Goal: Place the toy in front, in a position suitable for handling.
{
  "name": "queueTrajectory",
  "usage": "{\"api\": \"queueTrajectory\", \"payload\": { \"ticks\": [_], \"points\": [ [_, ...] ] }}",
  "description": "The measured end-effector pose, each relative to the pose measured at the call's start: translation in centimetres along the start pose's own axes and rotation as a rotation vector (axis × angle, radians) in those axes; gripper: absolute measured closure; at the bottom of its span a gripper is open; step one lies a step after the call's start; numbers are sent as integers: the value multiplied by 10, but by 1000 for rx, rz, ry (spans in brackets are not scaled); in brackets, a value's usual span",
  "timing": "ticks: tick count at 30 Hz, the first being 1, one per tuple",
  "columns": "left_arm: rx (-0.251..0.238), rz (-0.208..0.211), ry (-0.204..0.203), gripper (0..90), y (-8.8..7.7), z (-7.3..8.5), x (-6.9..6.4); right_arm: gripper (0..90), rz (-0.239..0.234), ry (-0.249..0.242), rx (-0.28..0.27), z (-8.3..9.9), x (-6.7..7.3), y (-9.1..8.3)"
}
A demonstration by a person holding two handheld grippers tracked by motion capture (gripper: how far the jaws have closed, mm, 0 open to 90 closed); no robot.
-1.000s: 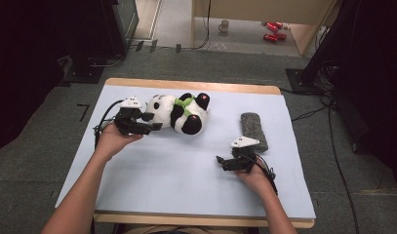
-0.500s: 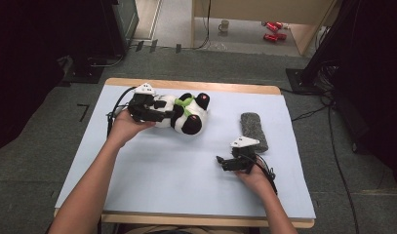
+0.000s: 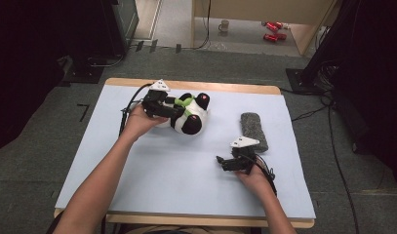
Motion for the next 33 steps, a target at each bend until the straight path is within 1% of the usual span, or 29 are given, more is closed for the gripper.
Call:
{"api": "queueTrajectory", "payload": {
  "ticks": [1, 2, 4, 5, 6, 7, 8, 9, 10, 11, 12, 14, 15, 16, 18, 19, 20, 22, 23, 24, 25, 26, 27, 28, 29, 30, 31, 32, 33],
  "points": [
    [9, -16, 6, 379, 6, 2, 1, 155, 1, 0, 0, 0, 0, 0],
    [9, -16, 6, 410, 6, 2, 1, 155, 1, 0, 0, 0, 0, 0],
    [0, -8, -6, 448, 11, 4, 2, 155, 4, -1, -2, 0, 0, 0],
    [-36, -6, -13, 495, 11, 4, 4, 155, 7, -4, -4, 0, 1, 0],
    [-36, -6, -13, 539, 11, 4, 4, 155, 7, -4, -4, 0, 1, 0],
    [-46, -1, -26, 596, 11, 6, 4, 155, 8, -4, -4, 0, 1, 0],
    [-46, -1, -26, 635, 11, 6, 4, 155, 7, -3, -3, 0, 1, 0],
    [-52, 9, -51, 672, 10, 6, 4, 155, 6, -2, -1, 0, 0, 0],
    [-52, 9, -51, 697, 10, 6, 4, 155, 6, -2, -1, 0, 0, 0],
    [-57, 7, -70, 715, 8, 7, 2, 155, 3, 3, 0, 0, 0, 0],
    [-57, 4, -78, 730, 7, 7, 1, 155, 4, 8, 1, 0, 0, 0],
    [-50, 1, -82, 742, 5, 7, 1, 155, 7, 15, 2, 0, 0, 0],
    [-55, -15, -89, 760, 0, 7, -1, 154, 14, 22, 4, 1, 0, -1],
    [-55, -15, -89, 764, 0, 7, -1, 154, 14, 22, 4, 1, 0, -1],
    [-70, -26, -99, 772, -6, 7, -4, 152, 16, 32, 6, 1, 0, -1],
    [-79, -26, -115, 772, -13, 9, -9, 152, 14, 34, 9, 0, 0, 0],
    [-79, -26, -115, 773, -13, 9, -9, 152, 14, 34, 9, 0, 0, 0],
    [-90, -30, -124, 773, -22, 12, -22, 152, 9, 35, 20, 0, 0, 0],
    [-92, -29, -124, 773, -24, 13, -26, 152, 8, 34, 33, -1, 0, 0],
    [-92, -29, -124, 773, -24, 13, -26, 153, 9, 31, 43, -2, -1, 0],
    [-94, -34, -130, 773, -29, 16, -37, 153, 6, 34, 54, -3, -1, 0],
    [-94, -34, -130, 773, -29, 16, -37, 153, 6, 34, 54, -3, -1, 0],
    [-90, -39, -142, 773, -33, 21, -49, 153, -4, 40, 62, -5, -2, 1],
    [-90, -39, -142, 773, -33, 21, -49, 153, -4, 40, 62, -5, -2, 1],
    [-85, -36, -149, 773, -36, 26, -58, 156, -15, 50, 57, -7, -2, 1],
    [-85, -36, -149, 772, -36, 26, -58, 156, -15, 50, 57, -7, -2, 1],
    [-83, -37, -152, 772, -38, 28, -63, 158, -23, 58, 51, -8, -3, 2],
    [-79, -43, -149, 771, -40, 30, -68, 158, -34, 67, 60, -10, -4, 2],
    [-83, -52, -149, 771, -42, 33, -73, 158, -34, 67, 60, -10, -4, 2]
  ]
}}
Point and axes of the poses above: each handheld gripper's, and its own axes: y roughly forward along the jaws, z roughly out of its underside, x roughly to its left, the point moved 9 cm from there along y, roughly forward along the jaws, and after that the axes turned 10 degrees about x, right-handed, at the moved point
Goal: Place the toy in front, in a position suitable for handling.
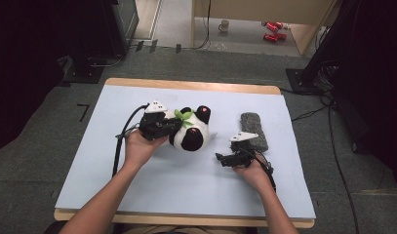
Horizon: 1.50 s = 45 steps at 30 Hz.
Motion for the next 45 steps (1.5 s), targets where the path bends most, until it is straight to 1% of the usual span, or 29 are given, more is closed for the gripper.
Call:
{"api": "queueTrajectory", "payload": {
  "ticks": [2, 3, 4, 6, 8, 9, 10, 12, 15, 16, 17, 18, 19, 20, 23, 24, 25, 26, 29, 32, 33, 34, 37, 39, 40, 42, 43, 44, 45],
  "points": [
    [-2, -6, -12, 770, -4, 9, -11, 157, 2, -10, 10, -1, 0, 1],
    [-2, -6, -12, 769, -4, 9, -11, 157, 2, -10, 10, -1, 0, 1],
    [9, -15, -8, 768, -3, 17, -17, 157, 20, -28, 17, -1, 0, 2],
    [11, -16, -3, 766, 1, 24, -21, 153, 42, -47, 28, 0, 1, 3],
    [14, 14, -24, 763, 4, 28, -24, 152, 42, -39, 31, -1, 1, 3],
    [14, 14, -24, 760, 4, 28, -24, 152, 42, -39, 31, -1, 1, 3],
    [1, 7, -5, 756, 5, 30, -27, 151, 42, -40, 31, -1, 1, 4],
    [-2, 5, 2, 738, 5, 31, -27, 151, 42, -38, 30, -1, 1, 4],
    [-2, 23, -3, 682, 4, 31, -26, 151, 40, -38, 29, -1, 1, 4],
    [-6, 39, 13, 656, 5, 32, -27, 153, 39, -37, 29, -1, 1, 4],
    [-6, 39, 13, 617, 5, 32, -27, 166, 39, -35, 33, -2, 1, 3],
    [-5, 55, 37, 580, 5, 32, -29, 187, 40, -32, 34, -2, 0, 3],
    [-5, 55, 37, 537, 5, 32, -29, 201, 39, -22, 34, -2, -1, 2],
    [-5, 85, 39, 496, 5, 31, -30, 220, 30, -6, 31, -3, -1, 1],
    [-3, 112, 40, 429, 5, 30, -31, 281, 5, 14, 23, -5, -2, -2],
    [-14, 108, 57, 418, 4, 29, -29, 281, -6, 23, -7, -9, -1, -6],
    [-14, 108, 57, 400, 4, 29, -29, 281, -6, 23, -7, -9, -1, -6],
    [-16, 108, 75, 379, 2, 29, -26, 282, 3, 6, -24, -15, 1, -11],
    [-20, 111, 77, 351, 0, 29, -24, 280, 21, 3, -38, -23, 0, -18],
    [-26, 127, 87, 342, -9, 27, -18, 273, 2, 65, -100, -38, -4, -37],
    [-26, 127, 87, 341, -9, 27, -18, 273, 2, 65, -100, -38, -4, -37],
    [-13, 121, 94, 339, -14, 27, -15, 286, 9, 75, -129, -42, -10, -45],
    [-15, 116, 102, 336, -20, 27, -12, 298, 9, 79, -122, -43, -16, -52],
    [-12, 111, 95, 335, -28, 29, -5, 281, 40, 90, -113, -42, -29, -60],
    [-12, 111, 95, 335, -28, 29, -5, 281, 40, 90, -113, -42, -29, -60],
    [-20, 113, 83, 335, -34, 32, 3, 282, 88, 103, -121, -40, -45, -68],
    [-20, 113, 83, 335, -34, 32, 3, 282, 88, 103, -121, -40, -45, -68],
    [-25, 120, 73, 335, -36, 33, 6, 292, 97, 121, -123, -38, -55, -72],
    [-28, 123, 69, 335, -38, 34, 9, 292, 97, 121, -123, -38, -55, -72]
  ]
}}
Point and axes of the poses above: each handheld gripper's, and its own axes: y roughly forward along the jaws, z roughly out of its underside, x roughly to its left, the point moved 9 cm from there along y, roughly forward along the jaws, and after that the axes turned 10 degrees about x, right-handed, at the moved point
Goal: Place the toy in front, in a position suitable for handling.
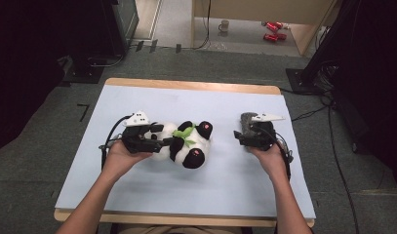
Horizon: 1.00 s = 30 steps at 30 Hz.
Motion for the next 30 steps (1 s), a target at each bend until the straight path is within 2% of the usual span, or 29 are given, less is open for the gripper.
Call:
{"api": "queueTrajectory", "payload": {
  "ticks": [1, 2, 3, 5, 6, 11, 12, 13, 14, 15, 18, 19, 20, 21, 22, 23, 24, 25, 26, 27, 28, 30],
  "points": [
    [3, -13, -5, 336, -5, 4, 7, 308, 9, 16, -6, 0, -10, -3],
    [3, -13, -5, 335, -5, 4, 7, 308, 9, 16, -6, 0, -10, -3],
    [9, -23, -4, 335, -9, 8, 12, 310, 14, 39, -13, 0, -19, -5],
    [9, -29, -9, 335, -11, 10, 15, 313, 18, 50, -16, 0, -24, -5],
    [15, -38, -9, 335, -15, 13, 20, 318, 31, 65, -11, 2, -33, -2],
    [27, -63, -6, 335, -25, 24, 37, 317, 67, 110, 24, 9, -54, 12],
    [27, -63, -6, 335, -25, 24, 37, 317, 67, 110, 24, 9, -54, 12],
    [31, -67, -8, 336, -28, 29, 44, 317, 75, 132, 47, 13, -60, 18],
    [31, -67, -8, 335, -28, 29, 44, 317, 75, 132, 47, 13, -60, 18],
    [33, -67, -16, 336, -30, 34, 50, 318, 77, 148, 63, 18, -66, 23],
    [41, -47, -24, 335, -32, 39, 55, 317, 75, 173, 77, 23, -72, 27],
    [44, -40, -27, 335, -31, 45, 59, 315, 63, 196, 101, 31, -78, 33],
    [44, -40, -27, 335, -31, 45, 59, 315, 63, 196, 101, 31, -78, 33],
    [37, -28, -27, 335, -30, 51, 62, 308, 50, 218, 135, 38, -82, 40],
    [37, -28, -27, 335, -30, 51, 62, 308, 50, 218, 135, 38, -82, 40],
    [31, -22, -29, 335, -28, 54, 64, 319, 21, 241, 146, 41, -82, 44],
    [29, -10, -39, 335, -26, 57, 65, 319, 21, 241, 146, 41, -82, 44],
    [31, 20, -59, 336, -20, 63, 67, 363, -16, 264, 142, 41, -80, 46],
    [31, 20, -59, 340, -20, 63, 67, 363, -16, 264, 142, 41, -80, 46],
    [71, 21, -47, 342, -12, 71, 67, 422, -18, 246, 140, 41, -78, 47],
    [71, 21, -47, 341, -12, 71, 67, 422, -18, 246, 140, 41, -78, 47],
    [76, 32, -20, 341, -7, 74, 65, 523, -27, 231, 149, 40, -73, 47]
  ]
}}
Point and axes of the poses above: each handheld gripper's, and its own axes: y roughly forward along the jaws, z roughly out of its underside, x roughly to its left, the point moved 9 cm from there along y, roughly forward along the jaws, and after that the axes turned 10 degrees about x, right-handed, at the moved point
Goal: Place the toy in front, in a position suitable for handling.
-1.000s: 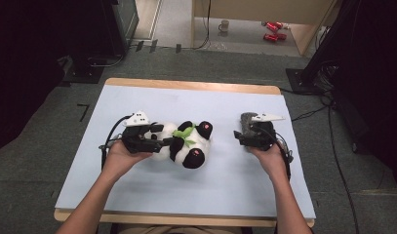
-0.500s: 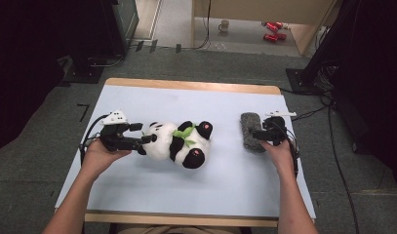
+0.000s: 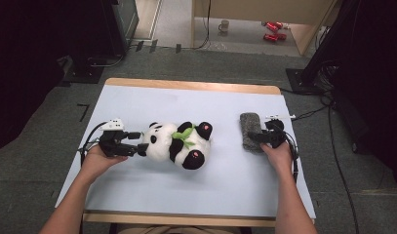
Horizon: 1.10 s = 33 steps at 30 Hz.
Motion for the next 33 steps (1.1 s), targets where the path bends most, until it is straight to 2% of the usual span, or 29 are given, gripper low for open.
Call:
{"api": "queueTrajectory", "payload": {
  "ticks": [1, 3, 5, 8, 10, 12, 14, 15, 20, 23, 24, 26, 27, 28, 29, 30, 31, 32, 33],
  "points": [
    [-15, 9, 14, 343, 0, 1, 0, 550, -8, -12, 6, 0, 2, 0],
    [-25, 41, 2, 373, 1, 3, -1, 627, -8, -1, 18, 0, 4, 0],
    [-23, 95, -16, 428, 4, 6, -4, 682, -20, 20, 29, 0, 6, -1],
    [-28, 112, -22, 495, 6, 7, -7, 718, -25, 35, 38, 0, 6, -2],
    [-29, 121, -32, 515, 6, 7, -10, 743, -49, 68, 49, -3, 8, -9],
    [-28, 118, -39, 527, 7, 7, -11, 744, -57, 74, 42, -5, 10, -11],
    [-24, 115, -41, 530, 8, 6, -14, 744, -76, 72, -3, -13, 16, -23],
    [-22, 109, -50, 532, 9, 5, -16, 744, -99, 51, -58, -22, 26, -37],
    [-25, 101, -68, 545, 14, 1, -24, 744, -118, 4, -109, -34, 46, -56],
    [-21, 71, -65, 576, 21, -5, -33, 744, -132, -31, -104, -38, 63, -65],
    [-21, 71, -65, 587, 21, -5, -33, 744, -132, -31, -104, -38, 63, -65],
    [-18, 65, -68, 596, 25, -7, -37, 744, -143, -43, -103, -41, 71, -70],
    [-21, 63, -64, 599, 29, -9, -42, 744, -150, -56, -102, -44, 79, -76],
    [-21, 63, -64, 597, 29, -9, -42, 744, -150, -56, -102, -44, 79, -76],
    [-28, 61, -65, 594, 32, -10, -46, 744, -161, -70, -100, -48, 90, -84],
    [-28, 61, -65, 590, 32, -10, -46, 744, -161, -70, -100, -48, 90, -84],
    [-28, 59, -62, 587, 33, -11, -47, 743, -166, -98, -109, -52, 103, -91],
    [-31, 57, -65, 587, 34, -12, -48, 743, -166, -98, -109, -52, 103, -91],
    [-38, 52, -66, 583, 36, -13, -49, 743, -176, -118, -110, -56, 115, -94]
  ]
}}
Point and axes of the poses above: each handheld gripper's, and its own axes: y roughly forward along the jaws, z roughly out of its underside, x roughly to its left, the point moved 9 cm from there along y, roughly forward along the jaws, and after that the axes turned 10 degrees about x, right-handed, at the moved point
